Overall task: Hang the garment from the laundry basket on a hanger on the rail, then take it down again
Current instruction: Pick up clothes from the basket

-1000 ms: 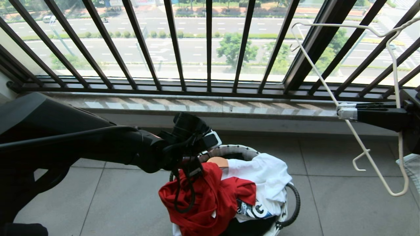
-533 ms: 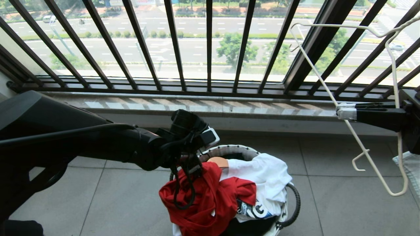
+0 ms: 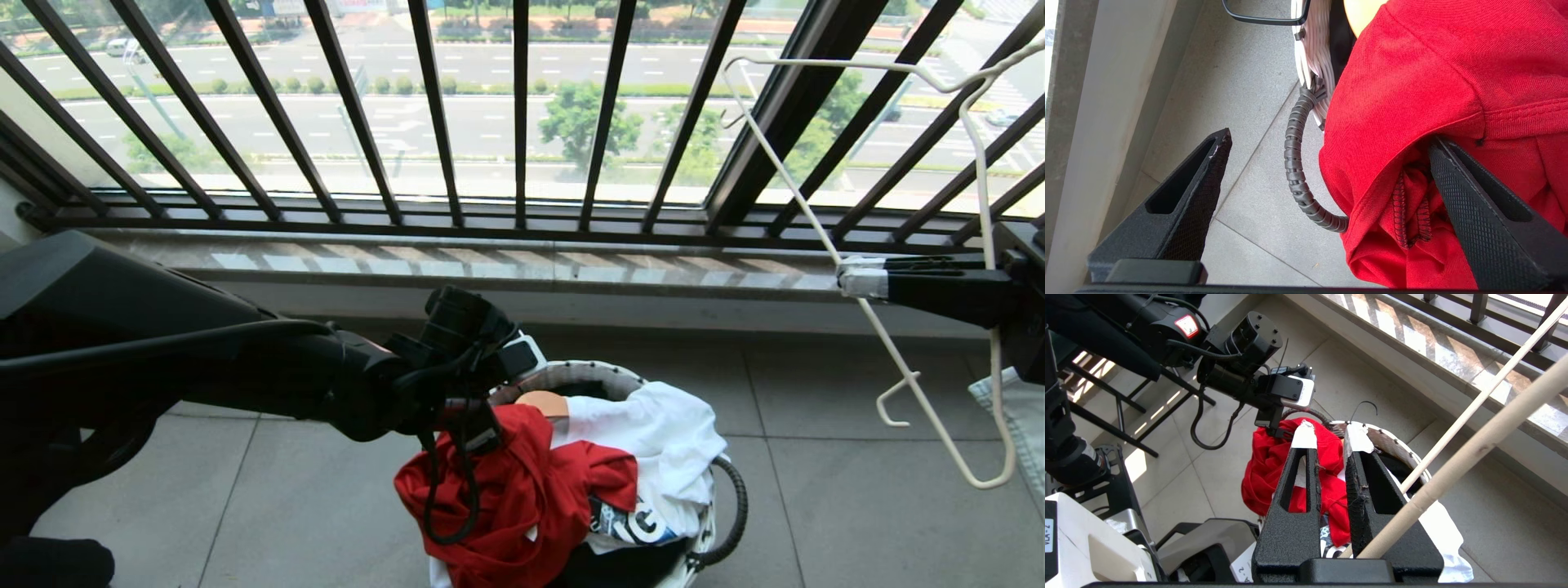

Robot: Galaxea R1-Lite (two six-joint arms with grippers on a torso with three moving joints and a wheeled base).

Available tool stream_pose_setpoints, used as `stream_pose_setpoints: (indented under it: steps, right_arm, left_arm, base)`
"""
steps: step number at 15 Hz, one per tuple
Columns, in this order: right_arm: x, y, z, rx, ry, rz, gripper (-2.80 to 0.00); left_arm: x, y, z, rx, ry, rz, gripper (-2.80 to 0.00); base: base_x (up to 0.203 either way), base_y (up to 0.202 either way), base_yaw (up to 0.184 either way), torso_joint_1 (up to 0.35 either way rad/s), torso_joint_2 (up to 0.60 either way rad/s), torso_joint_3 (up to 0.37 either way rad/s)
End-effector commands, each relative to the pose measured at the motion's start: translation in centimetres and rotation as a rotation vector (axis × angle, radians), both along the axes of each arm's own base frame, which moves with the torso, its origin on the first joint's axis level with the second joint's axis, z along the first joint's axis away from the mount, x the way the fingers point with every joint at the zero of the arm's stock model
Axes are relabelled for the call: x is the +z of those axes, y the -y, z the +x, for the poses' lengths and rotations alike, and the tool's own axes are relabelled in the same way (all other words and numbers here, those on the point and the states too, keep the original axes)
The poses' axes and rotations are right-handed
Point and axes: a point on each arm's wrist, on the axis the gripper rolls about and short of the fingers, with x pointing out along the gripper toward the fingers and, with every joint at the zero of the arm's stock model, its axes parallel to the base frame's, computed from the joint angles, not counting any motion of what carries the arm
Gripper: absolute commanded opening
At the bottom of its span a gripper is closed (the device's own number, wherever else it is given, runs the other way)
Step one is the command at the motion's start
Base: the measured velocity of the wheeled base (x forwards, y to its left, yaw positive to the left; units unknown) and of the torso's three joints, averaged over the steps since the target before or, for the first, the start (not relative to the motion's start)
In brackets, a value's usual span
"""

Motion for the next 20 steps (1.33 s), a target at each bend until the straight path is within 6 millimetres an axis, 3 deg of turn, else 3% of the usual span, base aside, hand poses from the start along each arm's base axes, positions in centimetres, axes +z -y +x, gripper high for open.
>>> stream_pose_setpoints:
  steps: [1, 7, 13, 20]
  right_arm:
    - [0.0, 0.0, 0.0, 0.006, 0.001, 0.0, -2.8]
    - [0.1, 0.0, 0.1, 0.005, 0.009, 0.0, -2.8]
    - [0.0, 0.0, 0.3, 0.006, 0.006, 0.0, -2.8]
    - [0.0, 0.0, 0.2, 0.006, 0.008, 0.0, -2.8]
  left_arm:
    - [-0.5, 0.3, -0.3, -0.01, -0.011, 0.012, 0.0]
    - [-1.8, 1.1, 0.2, -0.017, -0.03, 0.026, 0.0]
    - [1.0, 1.7, 1.1, -0.013, 0.096, -0.068, 0.0]
    - [-1.0, 1.4, 0.7, 0.0, 0.038, -0.042, 0.0]
  base:
    - [0.0, 0.0, 0.0, 0.0, 0.0, 0.0]
    - [0.0, 0.0, 0.0, 0.0, 0.0, 0.0]
    - [0.0, 0.0, 0.0, 0.0, 0.0, 0.0]
    - [0.0, 0.0, 0.0, 0.0, 0.0, 0.0]
